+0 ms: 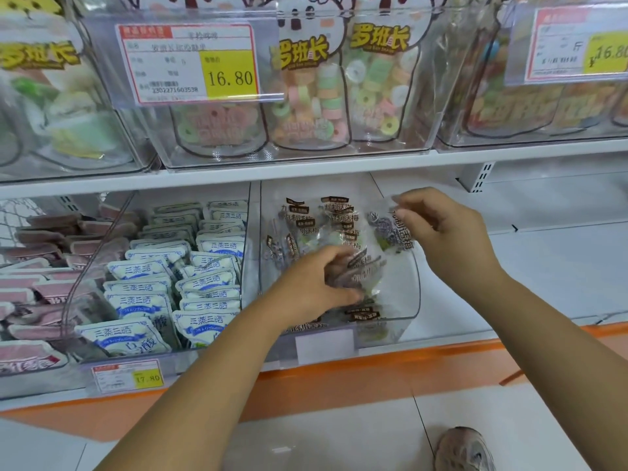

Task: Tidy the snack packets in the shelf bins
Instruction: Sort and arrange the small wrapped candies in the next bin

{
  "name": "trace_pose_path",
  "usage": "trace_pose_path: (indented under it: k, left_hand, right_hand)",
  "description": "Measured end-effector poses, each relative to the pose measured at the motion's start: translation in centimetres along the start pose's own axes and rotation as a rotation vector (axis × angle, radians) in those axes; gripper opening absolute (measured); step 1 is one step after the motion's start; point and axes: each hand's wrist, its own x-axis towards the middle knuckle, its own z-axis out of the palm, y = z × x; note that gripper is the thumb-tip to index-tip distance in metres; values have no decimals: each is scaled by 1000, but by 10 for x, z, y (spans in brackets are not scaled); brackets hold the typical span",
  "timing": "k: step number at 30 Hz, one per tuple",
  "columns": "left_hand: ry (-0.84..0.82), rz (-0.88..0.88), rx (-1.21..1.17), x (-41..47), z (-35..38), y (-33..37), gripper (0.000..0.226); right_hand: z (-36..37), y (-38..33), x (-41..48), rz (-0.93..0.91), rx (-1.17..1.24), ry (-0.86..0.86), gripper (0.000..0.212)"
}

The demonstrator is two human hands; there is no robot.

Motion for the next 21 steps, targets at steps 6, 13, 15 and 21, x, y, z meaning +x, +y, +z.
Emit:
trace_pose_path:
  k: [6, 13, 15, 21]
  left_hand:
    - [206, -7, -31, 6, -1, 1, 50]
    - [78, 19, 172, 15, 17, 2, 52]
    - [-14, -30, 126, 12, 10, 3, 63]
    - [-135, -184, 173, -3, -11, 3, 80]
  right_hand:
    - [7, 0, 4, -27, -15, -5, 15]
    - [10, -1, 6, -128, -70, -199, 18]
    - [14, -1, 6, -116, -96, -329, 19]
    - [11, -5, 14, -50, -281, -619, 38]
